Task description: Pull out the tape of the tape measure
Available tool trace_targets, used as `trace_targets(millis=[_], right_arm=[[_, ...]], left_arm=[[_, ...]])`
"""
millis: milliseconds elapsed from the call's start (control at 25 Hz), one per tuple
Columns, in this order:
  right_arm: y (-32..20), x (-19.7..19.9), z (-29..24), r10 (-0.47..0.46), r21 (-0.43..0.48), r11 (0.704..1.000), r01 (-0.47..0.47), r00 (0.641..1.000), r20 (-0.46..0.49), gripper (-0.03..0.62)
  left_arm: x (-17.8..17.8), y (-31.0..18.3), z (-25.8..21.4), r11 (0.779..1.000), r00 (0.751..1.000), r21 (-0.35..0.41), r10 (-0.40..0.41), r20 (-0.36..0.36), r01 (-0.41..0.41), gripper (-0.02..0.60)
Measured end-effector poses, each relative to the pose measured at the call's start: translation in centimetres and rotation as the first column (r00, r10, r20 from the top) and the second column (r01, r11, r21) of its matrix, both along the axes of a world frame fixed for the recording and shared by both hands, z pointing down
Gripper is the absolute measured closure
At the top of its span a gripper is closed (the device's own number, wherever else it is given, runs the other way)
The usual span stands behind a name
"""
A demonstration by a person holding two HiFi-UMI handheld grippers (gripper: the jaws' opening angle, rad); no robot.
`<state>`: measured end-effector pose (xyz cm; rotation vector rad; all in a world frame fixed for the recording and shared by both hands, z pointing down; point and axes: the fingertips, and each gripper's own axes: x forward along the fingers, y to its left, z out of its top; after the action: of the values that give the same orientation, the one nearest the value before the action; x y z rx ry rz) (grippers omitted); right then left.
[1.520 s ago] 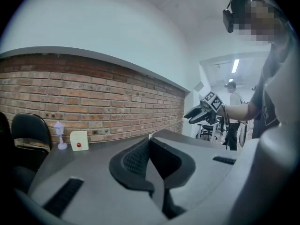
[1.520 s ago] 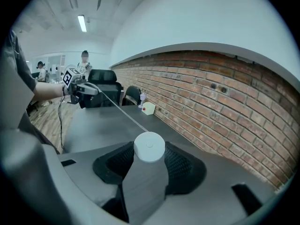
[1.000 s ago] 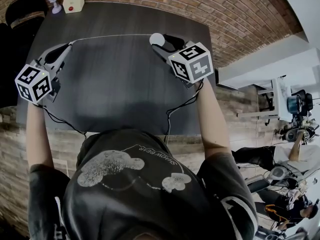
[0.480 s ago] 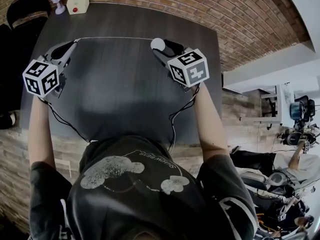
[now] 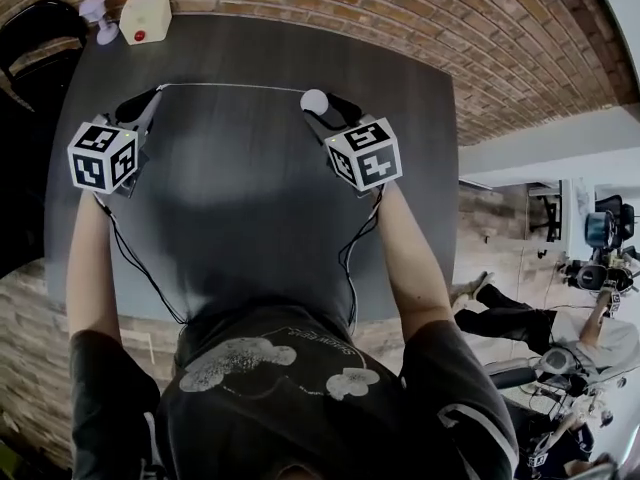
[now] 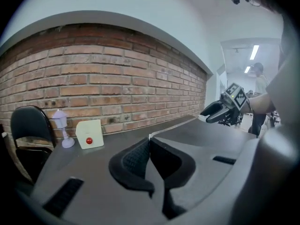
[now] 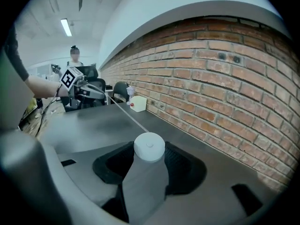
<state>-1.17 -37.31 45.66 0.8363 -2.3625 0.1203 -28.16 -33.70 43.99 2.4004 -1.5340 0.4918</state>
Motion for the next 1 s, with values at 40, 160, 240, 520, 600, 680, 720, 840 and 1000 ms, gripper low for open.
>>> trace_targets(millis=[40,160,240,520,600,680,720,840,1000], right_arm=[[-0.8,-0.3,0.7,0.007,-0.003,1.0,-0.007,1.0,-0.004,0.37],[-3.0,-1.0,2.8,0.023,-0.025,0.999,-0.023,1.0,-0.009,0.37],[-4.1,-1.4,4.1,0.028,-0.047,0.998,-0.028,1.0,-0.007,0.37],[-6.8,-1.7,9.3,0.031,-0.086,0.996,-0.037,0.997,-0.067,0.37],[-7.1,-1.8,10.5,0.027,-0.105,0.994,-0.034,0.997,-0.072,0.37],[-7.4,-1.9,11.7,0.019,-0.115,0.993,-0.029,0.996,-0.084,0.37],[-7.6,-1.9,12.2,0.018,-0.117,0.993,-0.028,0.996,-0.091,0.37],[-8.1,-1.7,13.5,0.024,-0.128,0.991,-0.037,0.994,-0.102,0.37],[-8.2,-1.5,14.9,0.02,-0.164,0.986,-0.038,0.994,-0.11,0.37]], left_arm=[[-0.2,-0.9,0.9,1.0,1.0,-0.008,-0.007,0.002,0.007,0.571],[-0.9,-3.3,3.2,0.999,1.0,-0.028,-0.029,-0.004,0.029,0.571],[-1.4,-4.6,4.8,0.998,0.999,-0.038,-0.045,0.008,0.045,0.571],[-1.6,-7.6,9.9,0.995,0.996,-0.08,-0.054,0.068,0.059,0.571],[-1.8,-8.2,11.2,0.993,0.994,-0.095,-0.058,0.089,0.066,0.571],[-1.8,-8.6,12.4,0.992,0.991,-0.107,-0.057,0.124,0.07,0.571],[-1.8,-8.8,12.9,0.991,0.989,-0.113,-0.054,0.141,0.071,0.571],[-1.5,-9.1,14.3,0.988,0.986,-0.137,-0.046,0.16,0.068,0.571],[-1.3,-9.0,15.9,0.981,0.979,-0.178,-0.046,0.198,0.082,0.571]])
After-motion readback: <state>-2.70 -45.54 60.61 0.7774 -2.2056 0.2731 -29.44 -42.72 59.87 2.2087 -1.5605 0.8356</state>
